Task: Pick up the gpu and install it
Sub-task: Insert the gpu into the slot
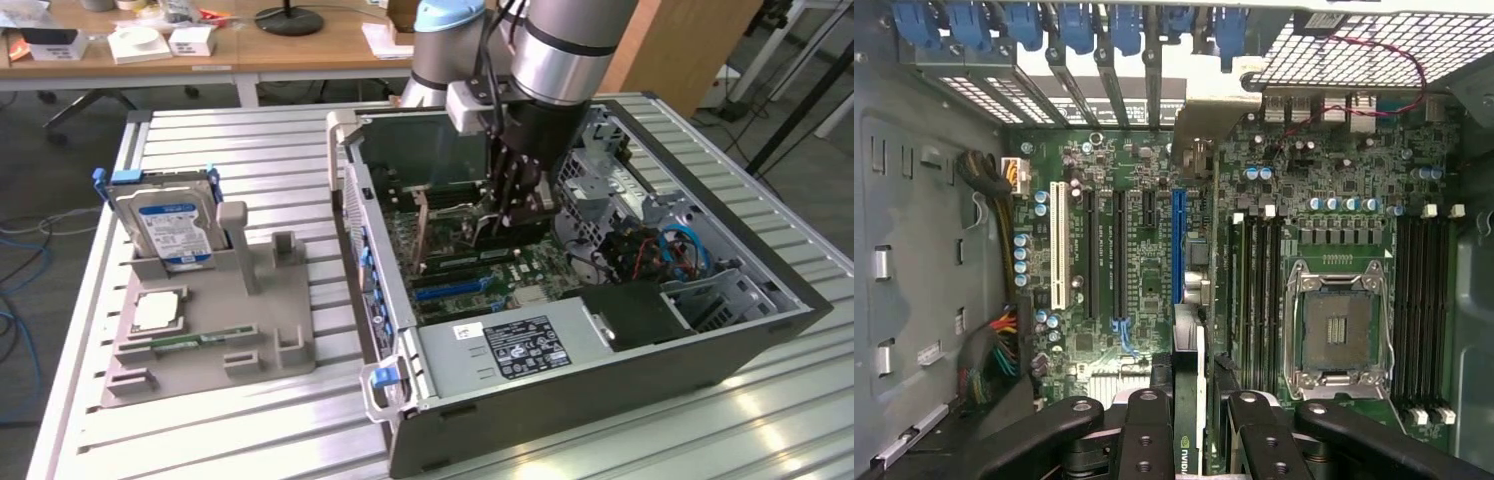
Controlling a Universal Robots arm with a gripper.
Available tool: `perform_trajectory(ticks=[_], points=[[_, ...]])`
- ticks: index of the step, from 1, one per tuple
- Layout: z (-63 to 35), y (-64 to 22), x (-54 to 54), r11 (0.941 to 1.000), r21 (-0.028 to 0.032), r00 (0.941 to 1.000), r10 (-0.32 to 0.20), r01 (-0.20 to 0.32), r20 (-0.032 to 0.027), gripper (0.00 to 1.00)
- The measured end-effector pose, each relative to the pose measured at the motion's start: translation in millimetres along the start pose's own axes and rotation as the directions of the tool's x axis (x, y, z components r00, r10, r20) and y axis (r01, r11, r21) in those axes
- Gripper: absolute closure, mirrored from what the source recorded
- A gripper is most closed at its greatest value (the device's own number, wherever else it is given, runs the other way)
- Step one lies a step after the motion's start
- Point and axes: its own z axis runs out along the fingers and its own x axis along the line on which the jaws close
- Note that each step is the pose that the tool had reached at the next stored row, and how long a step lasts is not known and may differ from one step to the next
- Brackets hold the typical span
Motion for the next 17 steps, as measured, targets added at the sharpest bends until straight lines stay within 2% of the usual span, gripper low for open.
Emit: perform_trajectory(ticks=[11,17], points=[[1.2,2.6,0.3,1.0000,0.0000,1.0000,0.000,0.000,-0.0002,0.74],[5.2,3.2,1.1,1.0000,0.0013,1.0000,0.000,0.000,0.0000,0.74]])
